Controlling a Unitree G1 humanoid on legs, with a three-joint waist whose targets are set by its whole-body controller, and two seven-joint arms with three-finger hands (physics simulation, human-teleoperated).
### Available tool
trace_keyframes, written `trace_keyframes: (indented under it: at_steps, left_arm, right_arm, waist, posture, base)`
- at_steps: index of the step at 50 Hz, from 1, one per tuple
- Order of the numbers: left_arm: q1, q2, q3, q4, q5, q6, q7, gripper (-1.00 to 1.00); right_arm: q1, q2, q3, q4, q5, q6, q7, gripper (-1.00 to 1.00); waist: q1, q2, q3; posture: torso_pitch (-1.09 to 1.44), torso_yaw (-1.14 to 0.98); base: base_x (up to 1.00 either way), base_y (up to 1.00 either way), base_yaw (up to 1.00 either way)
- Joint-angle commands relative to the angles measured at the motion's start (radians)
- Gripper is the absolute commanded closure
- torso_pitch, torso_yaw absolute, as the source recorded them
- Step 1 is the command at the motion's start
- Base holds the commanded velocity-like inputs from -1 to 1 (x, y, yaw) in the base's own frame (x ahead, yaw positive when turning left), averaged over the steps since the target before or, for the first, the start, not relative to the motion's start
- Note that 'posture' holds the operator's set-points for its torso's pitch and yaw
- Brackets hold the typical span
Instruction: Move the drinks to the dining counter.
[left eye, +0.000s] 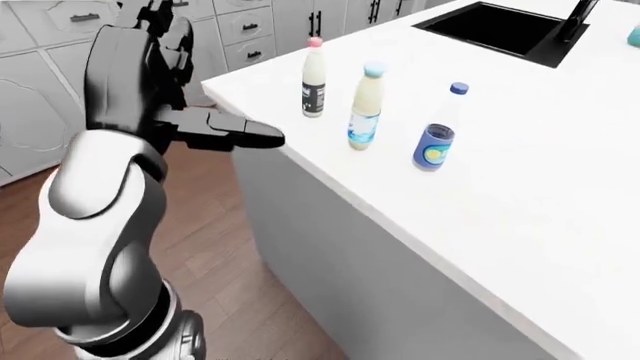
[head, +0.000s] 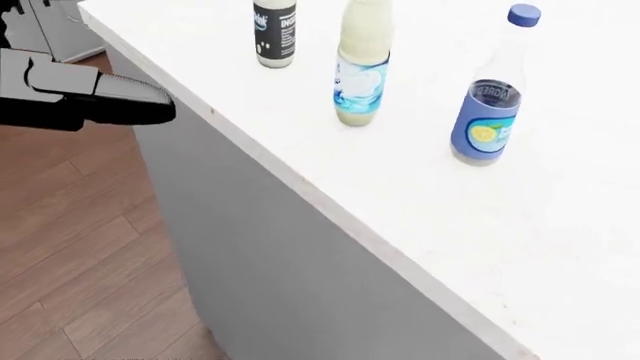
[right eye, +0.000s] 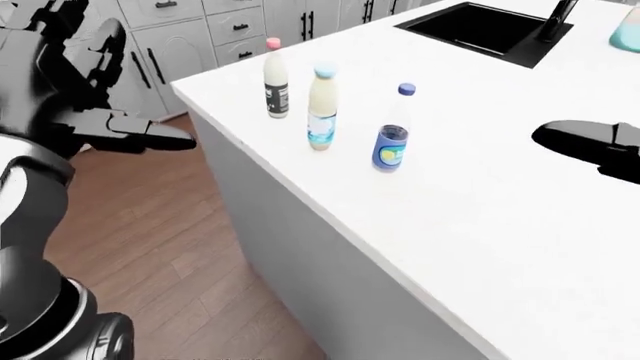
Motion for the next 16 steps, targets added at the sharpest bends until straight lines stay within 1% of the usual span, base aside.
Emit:
trace_keyframes:
  at_steps: [1,2,4,5,6,9,10,12,13,16]
  left_arm:
    - [-0.039,0.02,0.023,-0.037,-0.024,0.004,0.012,-1.0]
    - [-0.044,0.028,0.034,-0.048,-0.035,0.016,0.017,-1.0]
    - [-0.052,0.043,0.05,-0.063,-0.057,0.035,0.027,-1.0]
    - [-0.056,0.055,0.069,-0.078,-0.073,0.052,0.03,-1.0]
    - [-0.056,0.066,0.086,-0.088,-0.087,0.06,0.034,-1.0]
    - [-0.051,0.099,0.127,-0.1,-0.132,0.068,0.051,-1.0]
    - [-0.058,0.112,0.143,-0.106,-0.151,0.08,0.058,-1.0]
    - [-0.066,0.135,0.166,-0.116,-0.187,0.096,0.077,-1.0]
    - [-0.068,0.146,0.181,-0.12,-0.206,0.102,0.086,-1.0]
    - [-0.071,0.178,0.221,-0.13,-0.266,0.118,0.121,-1.0]
  right_arm:
    - [0.007,-0.056,-0.058,-0.016,0.105,-0.029,-0.056,-1.0]
    - [0.025,-0.075,-0.083,-0.021,0.143,-0.035,-0.075,-1.0]
    - [0.063,-0.102,-0.112,-0.021,0.193,-0.058,-0.102,-1.0]
    - [0.083,-0.117,-0.146,-0.024,0.228,-0.061,-0.114,-1.0]
    - [0.1,-0.132,-0.168,-0.025,0.257,-0.067,-0.127,-1.0]
    - [0.141,-0.17,-0.213,-0.029,0.325,-0.084,-0.16,-1.0]
    - [0.156,-0.18,-0.236,-0.032,0.349,-0.086,-0.169,-1.0]
    - [0.179,-0.195,-0.264,-0.034,0.377,-0.091,-0.18,-1.0]
    - [0.189,-0.209,-0.291,-0.036,0.403,-0.088,-0.189,-1.0]
    - [0.21,-0.248,-0.342,-0.037,0.463,-0.09,-0.218,-1.0]
  waist:
    - [0.001,-0.002,-0.019]
    - [0.001,-0.001,-0.019]
    - [0.0,0.002,-0.016]
    - [-0.001,0.004,-0.015]
    - [-0.002,0.005,-0.015]
    - [-0.006,0.01,-0.013]
    - [-0.008,0.012,-0.012]
    - [-0.01,0.015,-0.013]
    - [-0.01,0.016,-0.012]
    - [-0.011,0.018,-0.012]
  posture:
    - [0.0,0.0]
    - [0.0,0.0]
    - [0.0,0.0]
    - [0.0,0.0]
    - [0.0,0.0]
    - [0.0,0.0]
    - [0.0,0.0]
    - [0.0,0.0]
    - [0.0,0.0]
    - [0.0,0.0]
  base:
    - [0.0,0.0,0.0]
    - [0.0,0.0,0.0]
    - [0.0,0.0,0.0]
    - [0.0,0.0,0.0]
    - [0.0,0.0,0.0]
    - [0.0,0.0,0.0]
    - [0.0,0.0,0.0]
    - [0.0,0.0,0.0]
    - [0.0,0.0,0.0]
    - [0.0,0.0,0.0]
